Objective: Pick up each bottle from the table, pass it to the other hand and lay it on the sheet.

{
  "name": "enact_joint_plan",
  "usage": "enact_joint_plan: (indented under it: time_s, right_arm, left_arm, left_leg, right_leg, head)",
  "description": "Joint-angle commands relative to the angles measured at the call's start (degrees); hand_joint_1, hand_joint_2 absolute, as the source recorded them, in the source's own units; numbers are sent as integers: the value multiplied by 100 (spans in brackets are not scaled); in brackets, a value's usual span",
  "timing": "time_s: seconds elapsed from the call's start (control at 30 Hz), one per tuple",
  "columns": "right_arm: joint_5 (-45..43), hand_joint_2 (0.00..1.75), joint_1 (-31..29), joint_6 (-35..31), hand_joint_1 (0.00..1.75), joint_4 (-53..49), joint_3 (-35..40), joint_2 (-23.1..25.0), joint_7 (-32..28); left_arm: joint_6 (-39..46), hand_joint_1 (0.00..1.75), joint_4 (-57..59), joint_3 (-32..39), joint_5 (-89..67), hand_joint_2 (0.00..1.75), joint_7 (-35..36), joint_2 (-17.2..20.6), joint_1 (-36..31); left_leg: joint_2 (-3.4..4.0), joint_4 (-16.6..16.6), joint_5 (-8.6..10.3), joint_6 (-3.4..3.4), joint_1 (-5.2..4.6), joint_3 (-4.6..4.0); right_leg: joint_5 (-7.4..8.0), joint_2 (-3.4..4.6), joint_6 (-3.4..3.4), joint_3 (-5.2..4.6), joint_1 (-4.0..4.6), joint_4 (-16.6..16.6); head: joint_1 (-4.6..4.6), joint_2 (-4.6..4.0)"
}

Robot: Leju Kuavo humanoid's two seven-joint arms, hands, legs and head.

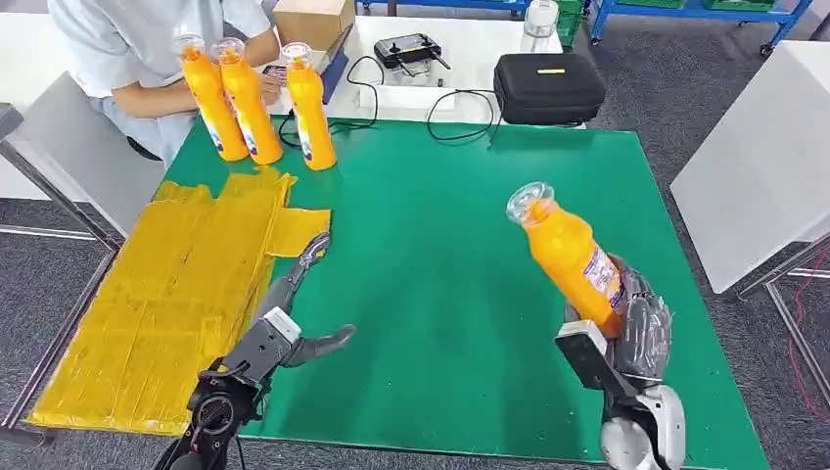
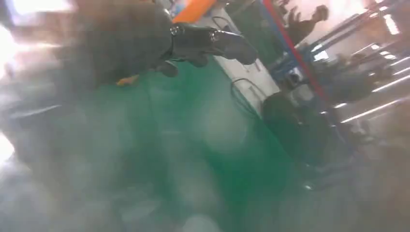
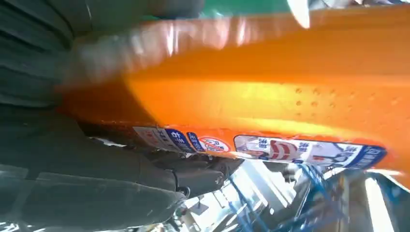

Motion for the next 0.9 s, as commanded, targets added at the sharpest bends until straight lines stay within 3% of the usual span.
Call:
enact_joint_plan:
  time_s: [0.03, 0.27, 0.4, 0.47, 0.57, 0.73, 0.77, 0.9]
  right_arm:
    - [-1168, 175, -430, 45, 175, -145, -156, 776, -552]
    - [-1551, 175, -684, 266, 175, 344, 79, 840, -660]
    - [-1397, 175, -972, 311, 175, 942, 575, 913, -798]
    - [-1296, 175, -1168, 316, 159, 1329, 931, 967, -834]
    - [-1273, 175, -1316, 399, 169, 1698, 1398, 1026, -905]
    - [-1308, 175, -1300, 418, 171, 1679, 1465, 999, -936]
    - [-1415, 175, -1299, 558, 166, 1677, 1571, 985, -972]
    - [-1992, 175, -1341, 1570, 175, 1745, 2246, 951, -1275]
  left_arm:
    - [-250, 0, 233, -520, 327, 175, 17, 72, -424]
    - [-529, 0, 304, -745, 808, 175, 87, 106, -658]
    - [-1463, 0, 374, -827, 2207, 175, 225, 137, -831]
    - [-1789, 0, 424, -855, 2813, 175, 299, 184, -969]
    - [-1770, 0, 540, -911, 3128, 175, 467, 165, -1237]
    - [-1751, 0, 555, -943, 3158, 175, 484, 166, -1262]
    - [-1735, 0, 579, -995, 3208, 175, 485, 180, -1304]
    - [-1713, 0, 705, -1108, 3374, 175, 486, 193, -1437]
  left_leg:
    - [-1, 6, -7, -9, 6, 4]
    - [1, 0, -4, -8, 5, 1]
    - [3, 1, -1, -5, 7, 0]
    - [13, -1, -5, -8, 9, 7]
    - [11, 0, -2, -10, 11, 2]
    - [-1, -2, 4, -7, 10, -4]
    - [-5, -1, 1, -10, 14, 2]
    - [-3, 0, 2, -8, 10, -5]
  right_leg:
    - [-4, 27, -11, 7, 3, 2]
    - [1, 27, -10, 5, 4, -4]
    - [2, 25, -8, 4, 6, -5]
    - [4, 41, -10, 9, 8, -6]
    - [4, 40, -12, 5, 11, -4]
    - [2, 17, -5, -2, 7, -2]
    - [0, 23, -9, 8, 10, -5]
    - [0, 19, -6, 1, 6, -1]
  head:
    - [0, 0]
    - [0, 0]
    - [0, 0]
    - [0, 0]
    - [0, 0]
    - [-2, 0]
    - [0, 0]
    - [2, 0]
